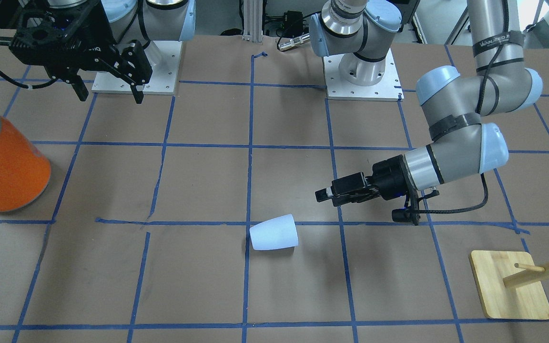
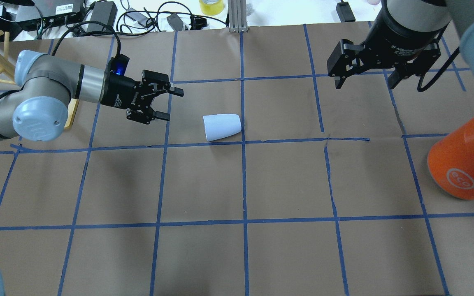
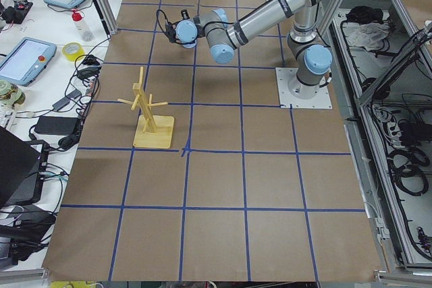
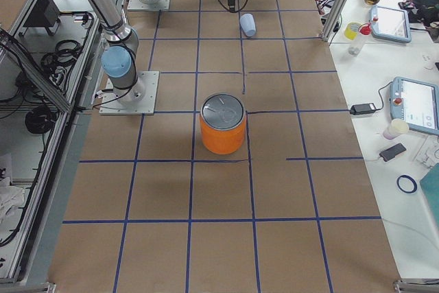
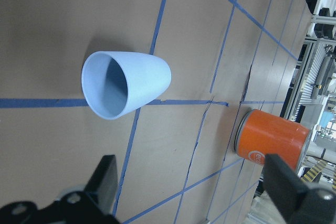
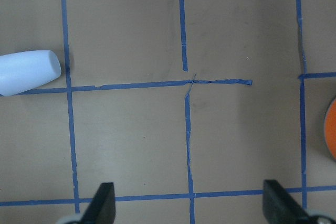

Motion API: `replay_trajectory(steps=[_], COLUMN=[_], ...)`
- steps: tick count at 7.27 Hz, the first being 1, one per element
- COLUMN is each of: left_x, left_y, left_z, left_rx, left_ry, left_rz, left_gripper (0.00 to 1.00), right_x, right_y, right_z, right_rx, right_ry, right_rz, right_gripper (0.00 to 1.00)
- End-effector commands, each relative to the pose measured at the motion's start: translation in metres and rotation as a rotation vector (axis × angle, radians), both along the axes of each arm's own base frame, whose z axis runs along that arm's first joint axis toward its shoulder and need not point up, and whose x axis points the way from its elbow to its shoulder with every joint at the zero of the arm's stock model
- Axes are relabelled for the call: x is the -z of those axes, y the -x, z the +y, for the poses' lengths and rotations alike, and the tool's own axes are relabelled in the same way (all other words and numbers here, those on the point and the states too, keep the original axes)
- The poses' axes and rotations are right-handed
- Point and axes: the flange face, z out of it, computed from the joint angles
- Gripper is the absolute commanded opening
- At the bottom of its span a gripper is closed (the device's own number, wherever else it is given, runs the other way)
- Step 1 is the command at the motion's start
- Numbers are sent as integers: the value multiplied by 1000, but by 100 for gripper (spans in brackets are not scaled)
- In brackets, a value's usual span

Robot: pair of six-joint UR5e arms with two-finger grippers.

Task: Flip cup
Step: 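Reach the left gripper into the open mouth of the lying cup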

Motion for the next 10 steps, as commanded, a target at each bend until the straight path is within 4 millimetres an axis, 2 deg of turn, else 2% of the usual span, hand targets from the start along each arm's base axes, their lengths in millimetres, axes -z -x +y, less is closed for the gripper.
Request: replay_trajectory(steps=[1,2,3,4,7,8,10], left_x=[44,62,79,86,95,92,90], left_y=[26,40,43,54,63,63,70], left_z=[-10,-14,-18,-21,-26,-28,-32], left_rx=[45,72,78,98,90,74,13], left_ry=[-19,10,17,60,67,71,45], left_rz=[13,7,8,3,-4,-6,-11], left_gripper=[99,100,100,100,98,86,83], right_x=[-1,-2,-5,-8,-6,-5,-3], right_y=[-1,-1,-1,-1,1,1,1], right_z=[0,0,-1,-1,-2,-2,-1], right_rx=[-2,-12,-15,-13,-9,-9,-9], right_ry=[3,5,14,19,13,11,5], right_rz=[0,-1,-2,-1,0,-1,0], right_gripper=[100,100,100,100,100,100,100])
